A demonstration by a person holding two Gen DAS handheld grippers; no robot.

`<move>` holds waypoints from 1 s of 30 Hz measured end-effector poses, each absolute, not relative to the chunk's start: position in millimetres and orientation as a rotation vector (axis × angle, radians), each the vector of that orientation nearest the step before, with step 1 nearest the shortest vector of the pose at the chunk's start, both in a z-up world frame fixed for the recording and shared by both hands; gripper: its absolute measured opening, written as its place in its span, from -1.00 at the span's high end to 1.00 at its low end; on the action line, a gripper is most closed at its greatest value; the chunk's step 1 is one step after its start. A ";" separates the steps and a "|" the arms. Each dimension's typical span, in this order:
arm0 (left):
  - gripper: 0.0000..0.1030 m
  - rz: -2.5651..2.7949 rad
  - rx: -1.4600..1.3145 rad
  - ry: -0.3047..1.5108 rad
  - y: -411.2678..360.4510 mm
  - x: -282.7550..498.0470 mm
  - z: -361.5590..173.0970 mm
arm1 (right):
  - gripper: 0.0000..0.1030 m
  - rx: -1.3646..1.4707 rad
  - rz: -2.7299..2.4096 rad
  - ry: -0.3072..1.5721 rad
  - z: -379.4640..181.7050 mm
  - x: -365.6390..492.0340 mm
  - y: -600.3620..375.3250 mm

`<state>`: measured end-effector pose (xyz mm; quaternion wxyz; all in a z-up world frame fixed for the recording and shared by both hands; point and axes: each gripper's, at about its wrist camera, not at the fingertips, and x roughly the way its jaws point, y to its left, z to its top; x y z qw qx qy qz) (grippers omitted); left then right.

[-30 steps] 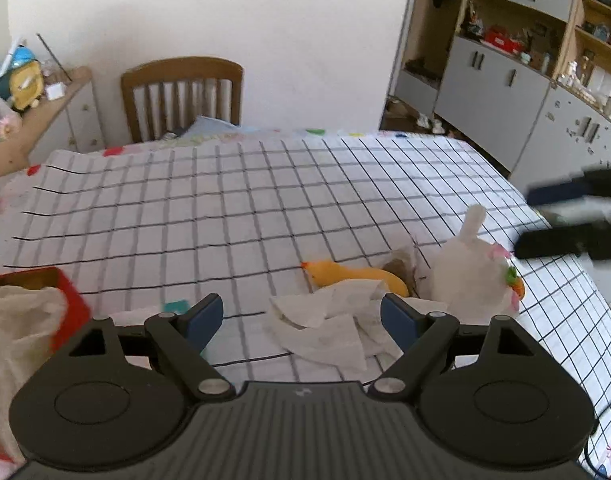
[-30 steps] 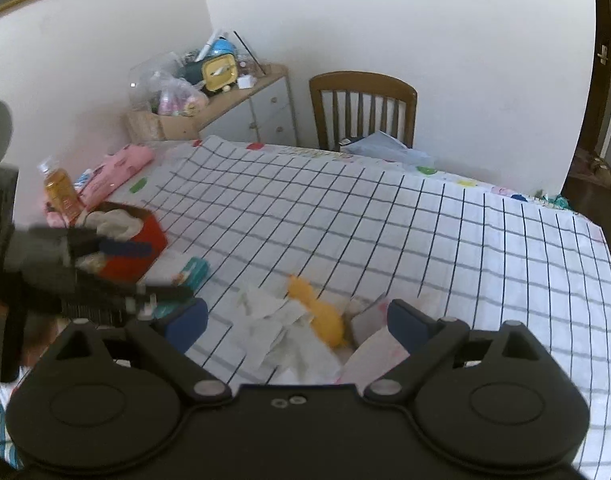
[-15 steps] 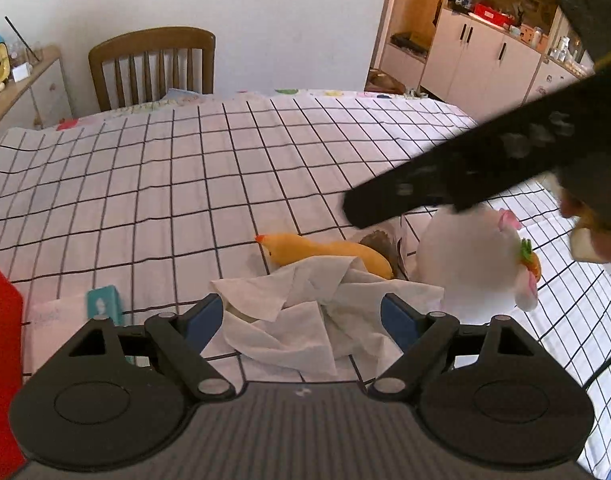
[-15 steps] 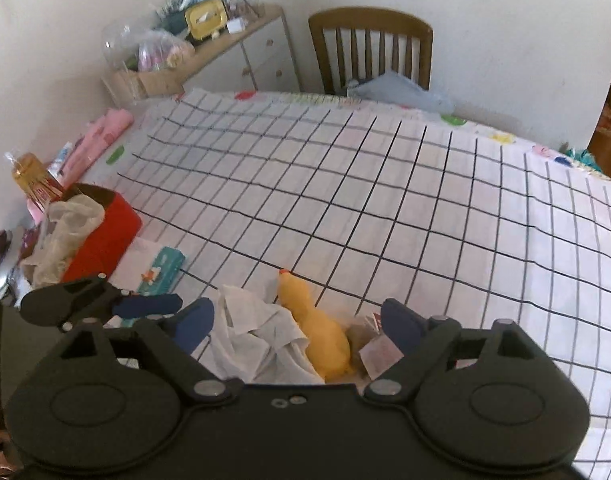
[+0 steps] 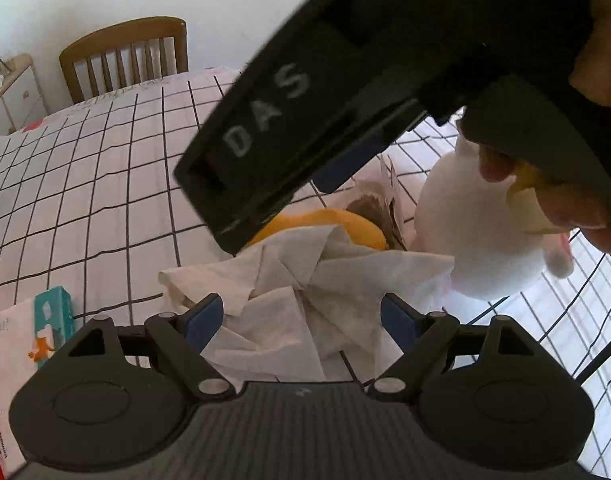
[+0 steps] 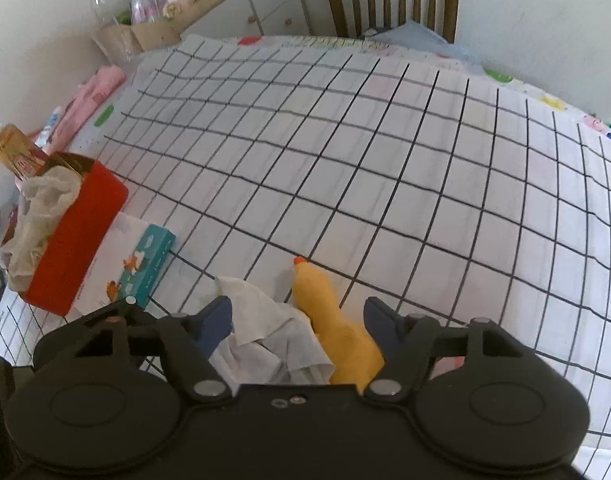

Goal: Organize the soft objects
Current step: 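Grasp the white cloth with the left tool while the right tool grasps the yellow rubber chicken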

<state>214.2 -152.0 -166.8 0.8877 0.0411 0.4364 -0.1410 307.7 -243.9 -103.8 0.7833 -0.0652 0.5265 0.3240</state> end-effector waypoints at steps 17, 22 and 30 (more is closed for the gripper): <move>0.43 -0.230 0.144 0.871 -157.6 217.0 -170.9 | -0.12 -0.139 0.658 1.197 -128.8 319.7 -244.2; 0.81 -0.205 0.124 0.882 -146.2 219.2 -167.5 | 0.10 -0.108 0.629 1.200 -131.1 322.4 -247.3; 0.83 -0.167 0.074 0.899 -121.7 206.0 -161.9 | 0.41 -0.086 0.611 1.199 -131.7 321.1 -252.7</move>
